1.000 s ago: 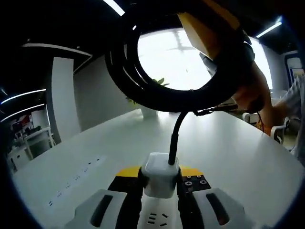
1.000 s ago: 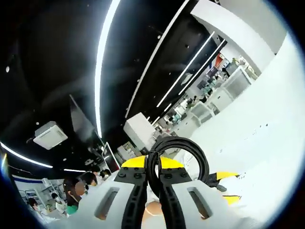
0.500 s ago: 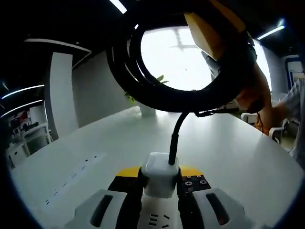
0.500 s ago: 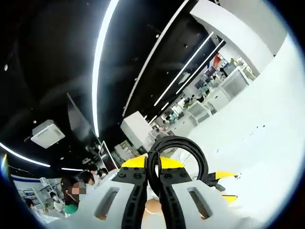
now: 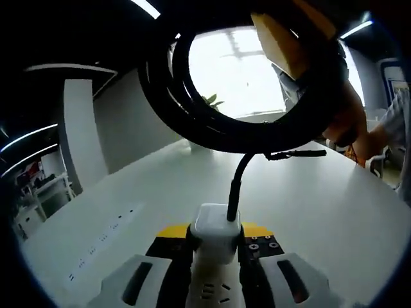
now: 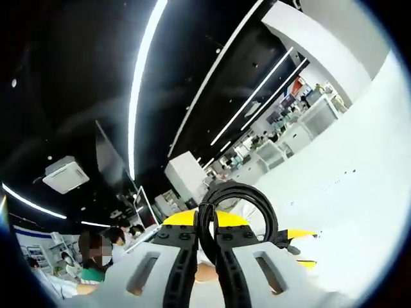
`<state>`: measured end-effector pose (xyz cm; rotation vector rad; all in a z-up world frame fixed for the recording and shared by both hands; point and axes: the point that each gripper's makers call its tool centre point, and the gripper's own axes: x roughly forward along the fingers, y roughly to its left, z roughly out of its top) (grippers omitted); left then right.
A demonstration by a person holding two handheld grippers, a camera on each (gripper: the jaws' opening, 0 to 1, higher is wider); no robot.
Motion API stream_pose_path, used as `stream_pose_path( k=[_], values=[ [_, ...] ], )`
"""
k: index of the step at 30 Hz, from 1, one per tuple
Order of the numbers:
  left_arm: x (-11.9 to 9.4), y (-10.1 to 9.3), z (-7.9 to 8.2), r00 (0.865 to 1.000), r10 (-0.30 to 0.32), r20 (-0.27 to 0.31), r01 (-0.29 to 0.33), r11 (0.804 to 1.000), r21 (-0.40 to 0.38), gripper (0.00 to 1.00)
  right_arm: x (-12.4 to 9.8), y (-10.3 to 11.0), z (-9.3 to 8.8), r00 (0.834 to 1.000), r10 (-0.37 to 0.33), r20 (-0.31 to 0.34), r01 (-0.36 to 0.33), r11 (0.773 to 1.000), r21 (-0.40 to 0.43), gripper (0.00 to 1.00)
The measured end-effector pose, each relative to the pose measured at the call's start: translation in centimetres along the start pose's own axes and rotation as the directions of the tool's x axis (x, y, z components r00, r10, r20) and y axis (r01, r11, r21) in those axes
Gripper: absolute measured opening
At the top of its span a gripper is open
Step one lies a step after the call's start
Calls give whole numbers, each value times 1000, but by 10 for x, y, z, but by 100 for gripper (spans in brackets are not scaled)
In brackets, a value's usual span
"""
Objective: Straighten the power strip on the desk, plug the charger into it
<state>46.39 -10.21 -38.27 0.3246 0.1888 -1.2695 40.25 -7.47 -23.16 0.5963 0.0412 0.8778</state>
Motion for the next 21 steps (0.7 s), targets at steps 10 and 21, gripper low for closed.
stream_pose_path(
  k=[10,21],
  values=[
    [-1,-3,-1,1000,3,5,-3,1000,-31,26,-48,-6,21,994,-39,99,70,940,-335,31],
    [0,-1,-2,1000,2,-5,-2,1000,-19,26,-60,-72,-17,980,-190,-63,144,888,-437,36]
  ],
)
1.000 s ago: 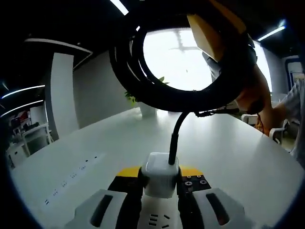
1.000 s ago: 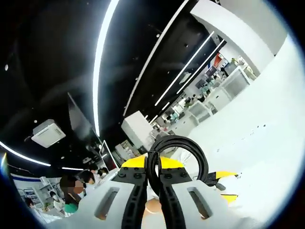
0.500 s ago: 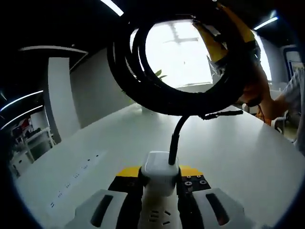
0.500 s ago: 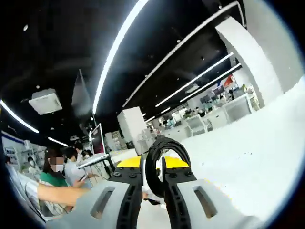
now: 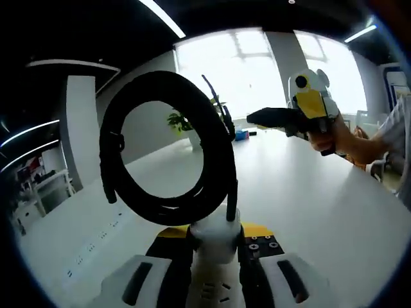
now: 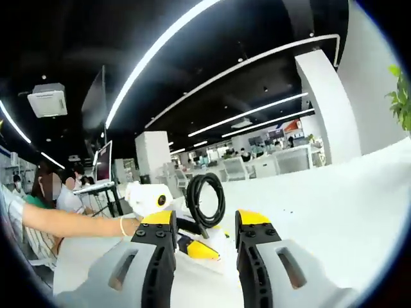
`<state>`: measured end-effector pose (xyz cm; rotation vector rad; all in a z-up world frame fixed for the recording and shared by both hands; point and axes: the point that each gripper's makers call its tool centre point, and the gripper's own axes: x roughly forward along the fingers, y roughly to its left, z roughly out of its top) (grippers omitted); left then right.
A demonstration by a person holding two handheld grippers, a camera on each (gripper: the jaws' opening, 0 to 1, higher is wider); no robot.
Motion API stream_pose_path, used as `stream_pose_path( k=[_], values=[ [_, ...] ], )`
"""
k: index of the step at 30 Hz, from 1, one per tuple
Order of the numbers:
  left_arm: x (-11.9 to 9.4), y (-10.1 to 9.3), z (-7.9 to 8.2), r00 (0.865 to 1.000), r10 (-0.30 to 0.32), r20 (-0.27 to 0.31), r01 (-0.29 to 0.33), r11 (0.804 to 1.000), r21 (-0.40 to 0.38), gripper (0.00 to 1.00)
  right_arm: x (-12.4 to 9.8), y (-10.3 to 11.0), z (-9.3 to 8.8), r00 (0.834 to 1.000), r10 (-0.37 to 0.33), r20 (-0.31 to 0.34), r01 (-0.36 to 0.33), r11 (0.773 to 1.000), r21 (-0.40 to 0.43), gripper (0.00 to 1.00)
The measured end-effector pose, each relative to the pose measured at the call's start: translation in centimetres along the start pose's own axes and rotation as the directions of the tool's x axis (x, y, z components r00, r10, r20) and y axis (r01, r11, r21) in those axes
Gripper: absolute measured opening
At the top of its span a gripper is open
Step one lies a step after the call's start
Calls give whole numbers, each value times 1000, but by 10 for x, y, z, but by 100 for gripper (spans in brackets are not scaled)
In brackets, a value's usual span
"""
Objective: Straighten the power strip on the desk, plug the charger into it
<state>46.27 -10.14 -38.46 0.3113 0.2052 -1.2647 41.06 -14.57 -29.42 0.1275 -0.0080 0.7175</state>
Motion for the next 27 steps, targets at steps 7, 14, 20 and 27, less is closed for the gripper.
stream_pose_path(
  k=[7,14,20,27],
  values=[
    [0,-1,0,1000,1,1,-1,1000,7,26,21,4,-26,995,16,-98,-37,974,-223,41],
    [0,-1,0,1000,-1,2,1,1000,11,26,35,5,-40,983,63,-175,-112,952,-286,41],
    [0,0,1,1000,0,8,0,1000,11,26,41,4,-43,976,92,-196,-147,945,-292,36],
    [0,0,1,1000,0,9,0,1000,8,26,60,17,-36,984,123,-132,-155,949,-275,20]
  ],
)
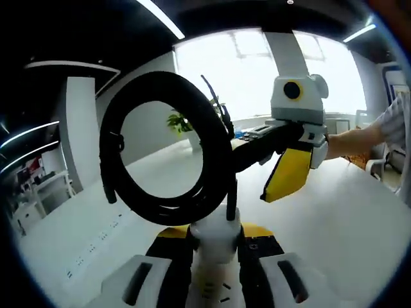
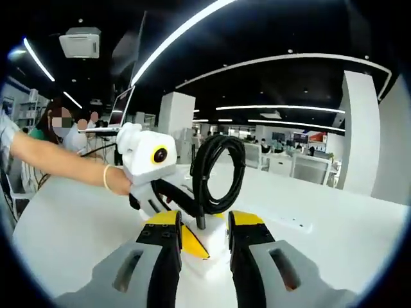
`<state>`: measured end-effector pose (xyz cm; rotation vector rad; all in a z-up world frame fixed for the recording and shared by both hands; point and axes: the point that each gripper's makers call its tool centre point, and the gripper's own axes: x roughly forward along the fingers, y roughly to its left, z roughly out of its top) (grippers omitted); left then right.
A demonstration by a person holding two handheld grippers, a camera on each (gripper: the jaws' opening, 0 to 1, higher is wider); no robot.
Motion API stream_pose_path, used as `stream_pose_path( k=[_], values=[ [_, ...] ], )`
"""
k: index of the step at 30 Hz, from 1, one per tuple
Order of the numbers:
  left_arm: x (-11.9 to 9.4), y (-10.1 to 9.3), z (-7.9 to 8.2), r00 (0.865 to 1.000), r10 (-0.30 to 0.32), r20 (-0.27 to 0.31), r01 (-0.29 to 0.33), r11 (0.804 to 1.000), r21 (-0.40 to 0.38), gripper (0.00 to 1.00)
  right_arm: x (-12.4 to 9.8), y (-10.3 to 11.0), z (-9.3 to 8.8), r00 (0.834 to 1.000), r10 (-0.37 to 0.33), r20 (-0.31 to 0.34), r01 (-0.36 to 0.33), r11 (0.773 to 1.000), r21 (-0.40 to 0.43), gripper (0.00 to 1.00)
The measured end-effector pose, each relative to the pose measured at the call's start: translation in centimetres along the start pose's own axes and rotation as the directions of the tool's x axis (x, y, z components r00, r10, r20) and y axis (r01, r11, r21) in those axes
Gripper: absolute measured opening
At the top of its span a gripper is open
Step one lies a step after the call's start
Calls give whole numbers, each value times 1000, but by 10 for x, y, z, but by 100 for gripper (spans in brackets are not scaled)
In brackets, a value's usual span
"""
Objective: Straighten the power strip on the desk, plug the charger into it
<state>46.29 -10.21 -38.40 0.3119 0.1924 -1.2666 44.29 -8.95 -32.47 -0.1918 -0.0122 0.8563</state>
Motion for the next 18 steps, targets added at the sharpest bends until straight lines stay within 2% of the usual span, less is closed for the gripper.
stream_pose_path(
  k=[2,4,10,17,18],
  values=[
    [0,1,0,1000,0,-5,0,1000,6,26,7,3,5,1000,9,24,-9,1000,-15,14],
    [0,0,0,1000,0,-7,0,1000,9,26,12,0,3,1000,-9,1,9,997,-71,9],
    [-1,-1,-1,1000,-4,-3,4,1000,-2,26,14,3,4,1000,13,-6,-14,979,-205,8],
    [0,-2,-2,999,-5,-37,6,1000,26,26,15,7,-1,997,-12,-82,-4,981,-193,2],
    [0,-2,-2,999,-5,-40,6,1000,27,26,15,6,-2,996,-14,-92,-1,987,-163,2]
  ],
)
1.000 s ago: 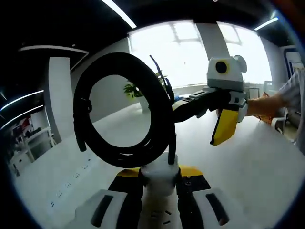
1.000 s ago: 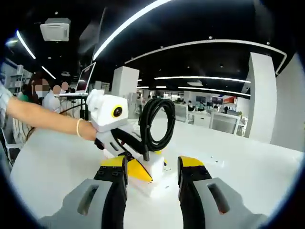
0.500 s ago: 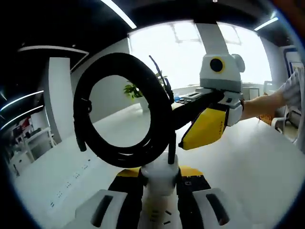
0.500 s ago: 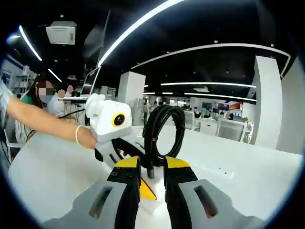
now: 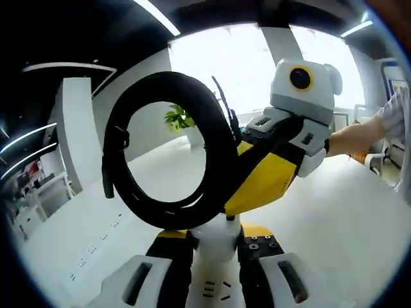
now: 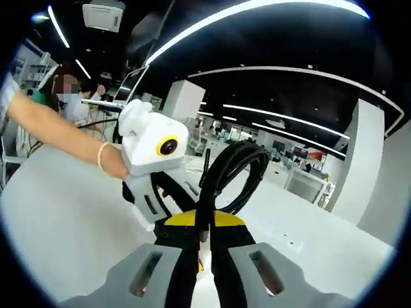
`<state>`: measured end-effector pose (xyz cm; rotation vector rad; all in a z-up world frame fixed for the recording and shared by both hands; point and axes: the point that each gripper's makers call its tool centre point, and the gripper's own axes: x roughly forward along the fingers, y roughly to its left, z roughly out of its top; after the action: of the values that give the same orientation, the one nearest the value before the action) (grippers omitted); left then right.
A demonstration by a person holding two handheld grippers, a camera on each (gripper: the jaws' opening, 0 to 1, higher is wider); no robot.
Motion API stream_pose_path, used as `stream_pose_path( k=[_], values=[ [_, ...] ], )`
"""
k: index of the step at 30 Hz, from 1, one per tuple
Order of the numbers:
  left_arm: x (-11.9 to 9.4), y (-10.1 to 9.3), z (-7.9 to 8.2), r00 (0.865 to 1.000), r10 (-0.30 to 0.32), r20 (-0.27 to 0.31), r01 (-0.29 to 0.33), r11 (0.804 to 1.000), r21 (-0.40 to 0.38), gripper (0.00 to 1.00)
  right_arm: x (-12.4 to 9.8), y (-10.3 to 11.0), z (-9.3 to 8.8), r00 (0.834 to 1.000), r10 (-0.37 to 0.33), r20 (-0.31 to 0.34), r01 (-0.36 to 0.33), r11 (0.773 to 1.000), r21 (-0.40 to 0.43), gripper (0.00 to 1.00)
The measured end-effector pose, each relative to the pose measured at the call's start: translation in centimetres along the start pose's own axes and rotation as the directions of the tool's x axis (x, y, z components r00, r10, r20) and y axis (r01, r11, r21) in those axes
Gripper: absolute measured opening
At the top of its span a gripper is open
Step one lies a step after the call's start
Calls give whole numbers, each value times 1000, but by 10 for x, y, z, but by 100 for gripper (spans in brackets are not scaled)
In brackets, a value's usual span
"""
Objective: Straighten the power strip on the desk, plug the charger into it
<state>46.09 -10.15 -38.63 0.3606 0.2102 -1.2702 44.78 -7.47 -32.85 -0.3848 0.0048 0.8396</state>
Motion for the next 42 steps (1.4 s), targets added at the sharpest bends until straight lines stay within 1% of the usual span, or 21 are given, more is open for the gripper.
stream_pose_path(
  k=[2,3,6,10,12,16,17,19,20,23,26,27,28,30,32,35,38,40,41,42],
  values=[
    [0,0,0,1000,-1,-1,1,1000,-6,26,1,-2,0,1000,0,-12,0,1000,6,1],
    [0,0,-1,1000,-2,-2,2,1000,-8,25,1,-3,-1,1000,1,-26,0,999,35,1],
    [0,0,-1,1000,-2,-11,2,1000,-9,25,1,-4,-2,999,11,-37,-9,999,48,0],
    [0,-1,-2,1000,1,-28,-2,1000,-11,25,0,-3,-4,999,20,-32,-18,997,73,0],
    [0,-1,-2,999,4,-35,-4,1000,-13,25,1,0,-4,1000,12,-29,-10,998,68,0],
    [1,0,-4,996,8,-84,-8,1000,-1,25,1,0,-5,999,16,-30,-14,998,66,0],
    [2,0,-4,995,9,-97,-9,1000,-3,25,0,0,-6,1000,14,-23,-12,996,89,0],
    [3,1,-5,994,15,-109,-14,1000,8,25,-1,0,-7,1000,15,-15,-14,997,80,0],
    [4,2,-5,993,19,-114,-18,1000,7,25,0,-1,-6,1000,11,-11,-10,996,90,0],
    [5,4,-6,993,27,-116,-26,1000,5,26,0,-2,-6,1000,1,-8,-1,996,93,0],
    [5,4,-4,994,36,-102,-35,999,6,26,-3,-4,-6,1000,0,-5,1,977,215,1],
    [5,4,-4,995,35,-92,-35,999,-2,27,-3,-6,-6,1000,-3,3,2,973,230,1],
    [5,5,-3,995,45,-86,-48,998,-27,27,-3,-8,-6,1000,-1,0,1,976,219,1],
    [5,6,-1,995,64,-83,-65,998,-16,27,-3,-7,-6,1000,-4,-13,6,976,220,1],
    [4,6,0,995,63,-71,-66,997,-39,27,-5,-5,-6,1000,3,-18,1,974,226,1],
    [-3,5,1,997,62,-54,-65,996,-54,27,-5,-3,-6,1000,6,-13,-3,974,225,2],
    [-15,4,2,996,77,-43,-79,996,-42,25,-3,-4,-5,1000,4,-13,-1,976,216,2],
    [-34,8,-2,993,111,-42,-111,994,-8,27,-1,-5,-4,1000,3,-14,0,979,204,2],
    [-43,10,-4,992,122,-42,-122,992,-7,27,-1,-6,-4,1000,3,-15,0,980,198,2],
    [-54,18,-9,986,158,-60,-158,987,-4,25,0,-6,-4,1000,4,-14,-1,980,198,2]
  ],
)
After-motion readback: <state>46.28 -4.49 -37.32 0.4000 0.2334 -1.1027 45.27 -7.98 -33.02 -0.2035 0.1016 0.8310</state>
